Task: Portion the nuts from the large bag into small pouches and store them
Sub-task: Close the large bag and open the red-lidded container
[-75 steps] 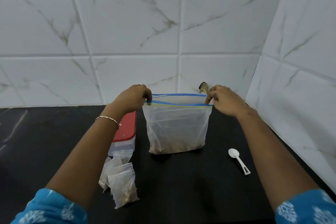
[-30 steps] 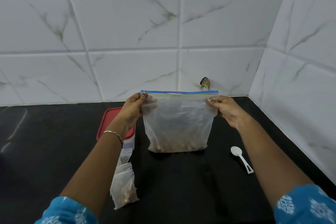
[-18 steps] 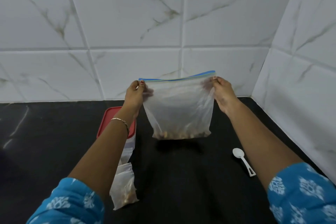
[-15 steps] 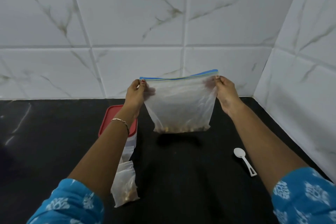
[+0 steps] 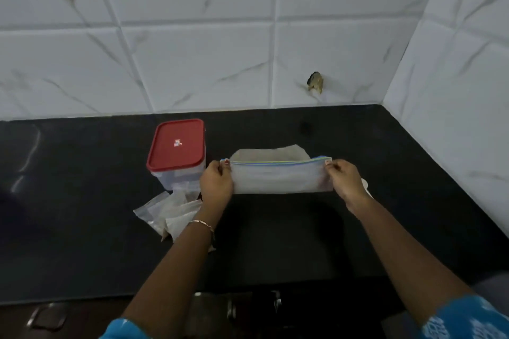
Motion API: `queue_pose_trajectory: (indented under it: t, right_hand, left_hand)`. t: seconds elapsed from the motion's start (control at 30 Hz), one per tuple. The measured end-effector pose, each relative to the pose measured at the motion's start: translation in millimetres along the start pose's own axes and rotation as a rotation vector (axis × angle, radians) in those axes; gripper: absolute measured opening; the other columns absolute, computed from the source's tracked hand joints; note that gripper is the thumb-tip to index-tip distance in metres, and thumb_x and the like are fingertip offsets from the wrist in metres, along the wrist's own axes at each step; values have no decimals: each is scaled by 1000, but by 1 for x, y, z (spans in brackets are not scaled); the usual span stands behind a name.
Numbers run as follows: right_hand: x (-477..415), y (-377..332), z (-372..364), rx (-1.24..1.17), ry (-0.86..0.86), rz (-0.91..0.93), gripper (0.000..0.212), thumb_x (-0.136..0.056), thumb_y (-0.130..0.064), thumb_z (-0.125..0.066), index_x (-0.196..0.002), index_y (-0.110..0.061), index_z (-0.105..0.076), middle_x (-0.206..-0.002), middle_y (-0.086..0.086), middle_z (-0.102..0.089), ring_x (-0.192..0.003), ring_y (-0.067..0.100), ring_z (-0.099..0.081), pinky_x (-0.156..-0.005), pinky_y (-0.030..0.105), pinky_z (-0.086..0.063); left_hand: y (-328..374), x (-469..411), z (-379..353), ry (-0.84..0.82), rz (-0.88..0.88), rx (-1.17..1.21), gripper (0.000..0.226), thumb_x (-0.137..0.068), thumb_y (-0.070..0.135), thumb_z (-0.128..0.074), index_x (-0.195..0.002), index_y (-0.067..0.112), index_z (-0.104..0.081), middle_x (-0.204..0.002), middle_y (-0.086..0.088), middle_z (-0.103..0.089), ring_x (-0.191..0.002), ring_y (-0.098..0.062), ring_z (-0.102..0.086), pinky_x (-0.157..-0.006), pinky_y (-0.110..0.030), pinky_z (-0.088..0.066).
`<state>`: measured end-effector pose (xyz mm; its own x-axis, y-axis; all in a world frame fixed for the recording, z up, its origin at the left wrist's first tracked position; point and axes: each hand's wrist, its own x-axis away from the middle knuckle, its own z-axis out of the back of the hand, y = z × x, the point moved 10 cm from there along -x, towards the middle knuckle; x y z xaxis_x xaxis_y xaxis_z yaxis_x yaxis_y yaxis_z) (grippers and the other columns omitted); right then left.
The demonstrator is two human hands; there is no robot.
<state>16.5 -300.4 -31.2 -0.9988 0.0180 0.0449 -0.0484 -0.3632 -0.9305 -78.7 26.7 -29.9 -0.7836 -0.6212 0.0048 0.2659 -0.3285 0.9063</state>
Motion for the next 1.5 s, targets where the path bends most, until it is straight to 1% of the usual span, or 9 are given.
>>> queue_pose_trajectory:
  t: [0.27,0.43,0.53,0.67,0.87,1.0,1.1,1.33,1.5]
  right_hand:
    - [24,34,-2,188,3,8,11,-93,-24,-61,-89,-14,-61,-84,3,-65,-80,19,-60,-73,35,-47]
    - [26,24,-11,429,-3,61,13,-93,-23,-61,-90,-11,-56,-80,2,-61,-77,20,-60,-65,32,-43]
    - [30,15,-12,543,72,136,22,-84,-15,-70,-95,-10,-51,-95,7,-57,-85,25,-59,-69,35,-45]
    - [45,-15,-27,859,105,463,39,-78,-13,-74,-113,-9,-58,-124,10,-52,-113,27,-52,-88,39,-51]
    - [66,-1,-65,908,-272,618,59,-91,-57,-51,-135,-18,-53,-143,1,-46,-133,19,-42,-108,41,-35]
    - [57,3,-58,856,-271,622,27,-95,-28,-54,-118,-19,-63,-113,0,-64,-107,18,-58,-101,37,-43]
    - [39,-10,-42,825,-220,508,19,-98,-24,-44,-91,-17,-60,-79,2,-63,-77,21,-60,-74,37,-48]
    - [10,-10,-34,707,-179,212,27,-87,-40,-65,-98,-18,-53,-84,-3,-60,-75,17,-57,-60,30,-39]
    - [6,3,-45,811,-125,118,44,-82,-46,-67,-105,-14,-48,-96,4,-60,-85,24,-61,-63,32,-41]
  left_hand:
    - [2,35,-3,-16,-190,-348,33,-91,10,-58,-122,10,-44,-123,-12,-52,-109,-27,-54,-91,-41,-48]
    - [42,76,-39,-91,-797,-744,30,-87,13,-62,-117,13,-60,-128,-12,-54,-116,-31,-55,-99,-48,-41]
    - [23,86,-71,-460,-682,-891,48,-97,48,-44,-137,20,-47,-140,-4,-49,-126,-22,-49,-108,-41,-33]
    - [2,87,-83,-581,-637,-1078,81,-87,72,-41,-149,22,-30,-153,-4,-31,-137,-24,-36,-113,-45,-27]
    - [15,74,-82,-548,-670,-956,41,-99,40,-45,-137,26,-51,-135,-2,-46,-121,-19,-47,-102,-37,-43]
    - [24,49,-81,-642,-496,-854,27,-100,34,-45,-121,23,-59,-117,-4,-61,-104,-18,-59,-93,-35,-48]
    - [26,36,-84,-737,-407,-757,34,-102,33,-43,-128,17,-58,-123,-9,-62,-113,-23,-57,-99,-34,-43]
    - [25,16,-78,-646,-271,-502,19,-92,27,-63,-109,22,-56,-110,0,-61,-104,-17,-59,-91,-29,-48]
    - [63,59,-88,-343,-836,-998,47,-84,30,-69,-125,21,-50,-135,-4,-46,-125,-23,-44,-105,-42,-40]
